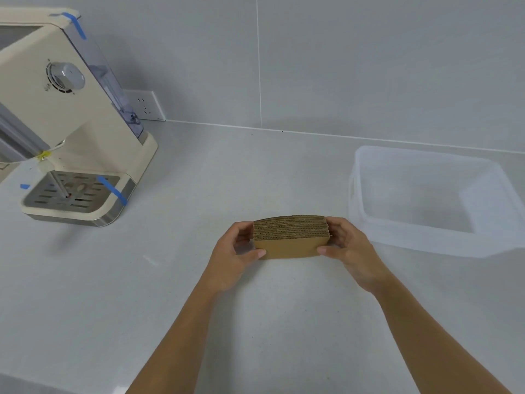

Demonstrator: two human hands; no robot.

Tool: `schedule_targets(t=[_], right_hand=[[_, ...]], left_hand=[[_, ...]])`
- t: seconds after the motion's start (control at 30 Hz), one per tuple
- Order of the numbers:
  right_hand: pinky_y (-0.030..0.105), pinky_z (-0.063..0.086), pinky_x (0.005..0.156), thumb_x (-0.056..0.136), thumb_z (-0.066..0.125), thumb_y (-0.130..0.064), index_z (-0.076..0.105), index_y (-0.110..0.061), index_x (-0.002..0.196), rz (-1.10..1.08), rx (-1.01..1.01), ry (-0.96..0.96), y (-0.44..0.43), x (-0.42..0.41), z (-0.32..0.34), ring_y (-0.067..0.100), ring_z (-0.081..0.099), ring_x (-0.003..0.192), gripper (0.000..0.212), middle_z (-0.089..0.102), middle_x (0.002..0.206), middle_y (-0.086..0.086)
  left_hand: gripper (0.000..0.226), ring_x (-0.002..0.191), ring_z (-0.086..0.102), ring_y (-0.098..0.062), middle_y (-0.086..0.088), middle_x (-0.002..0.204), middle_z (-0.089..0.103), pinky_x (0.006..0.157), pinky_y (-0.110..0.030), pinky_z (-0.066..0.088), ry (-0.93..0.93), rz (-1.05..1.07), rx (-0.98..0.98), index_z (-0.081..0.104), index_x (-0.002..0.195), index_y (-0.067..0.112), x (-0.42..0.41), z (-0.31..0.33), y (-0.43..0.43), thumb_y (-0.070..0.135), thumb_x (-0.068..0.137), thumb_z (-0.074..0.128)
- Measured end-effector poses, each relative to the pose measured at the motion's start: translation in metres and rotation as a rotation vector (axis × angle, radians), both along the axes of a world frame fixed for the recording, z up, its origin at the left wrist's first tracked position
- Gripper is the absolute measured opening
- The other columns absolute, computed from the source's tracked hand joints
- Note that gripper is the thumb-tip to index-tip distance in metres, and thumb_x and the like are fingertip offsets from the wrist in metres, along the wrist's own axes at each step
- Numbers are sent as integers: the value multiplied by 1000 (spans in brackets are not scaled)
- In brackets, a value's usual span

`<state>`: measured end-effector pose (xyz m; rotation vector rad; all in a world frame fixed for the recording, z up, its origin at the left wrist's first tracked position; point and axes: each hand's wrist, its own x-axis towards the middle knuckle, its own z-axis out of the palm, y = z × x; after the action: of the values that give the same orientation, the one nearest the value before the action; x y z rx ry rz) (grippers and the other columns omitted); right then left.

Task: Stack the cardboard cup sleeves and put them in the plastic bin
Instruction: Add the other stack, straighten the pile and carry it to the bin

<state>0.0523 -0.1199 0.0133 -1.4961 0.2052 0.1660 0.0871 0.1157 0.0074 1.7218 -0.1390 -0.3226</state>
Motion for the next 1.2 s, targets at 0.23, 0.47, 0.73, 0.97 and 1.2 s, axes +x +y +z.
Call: schedule_targets(t=[0.23, 0.47, 0.73, 0.97, 1.2], right_hand=[[29, 50, 83, 74, 62, 16, 58, -19, 99, -88, -3, -6, 7, -2, -1, 21, 62, 92, 43, 64, 102, 6], [37, 46, 92, 78, 61, 12, 56, -20, 99, -138, 11, -50, 17, -6, 15, 21, 58, 100, 39, 63, 105, 3], [29, 46, 83, 81, 59, 10, 57, -22, 100, -244, 71, -211, 11, 2, 67, 20, 60, 97, 37, 64, 103, 4], [17, 51, 73, 81, 57, 9, 59, -18, 101, -306, 135, -282, -22, 4, 107, 10, 64, 93, 34, 67, 101, 0], [21, 48, 78, 82, 58, 6, 58, -15, 107, -364, 99, -281, -73, 0, 126, 15, 62, 99, 33, 66, 107, 4]], left_hand=[[46, 106, 61, -22, -2, 111, 65, 99, -46, 46, 31, 32, -39, 58, 106, 22, 0, 1, -2, -8, 73, 68], [46, 111, 59, -22, -1, 114, 65, 99, -36, 46, 12, 71, -72, 58, 115, 19, 1, 17, -1, -1, 75, 70], [45, 108, 60, -22, -6, 113, 66, 93, -32, 49, -71, 73, -199, 59, 116, 18, 15, 70, -20, 2, 75, 69], [39, 91, 65, -5, 1, 102, 69, 74, -15, 50, -131, 39, -294, 62, 107, 21, 25, 112, -58, -6, 79, 62], [36, 91, 65, -4, 3, 100, 69, 73, -13, 50, -123, 1, -306, 63, 105, 21, 31, 130, -113, -4, 79, 64]])
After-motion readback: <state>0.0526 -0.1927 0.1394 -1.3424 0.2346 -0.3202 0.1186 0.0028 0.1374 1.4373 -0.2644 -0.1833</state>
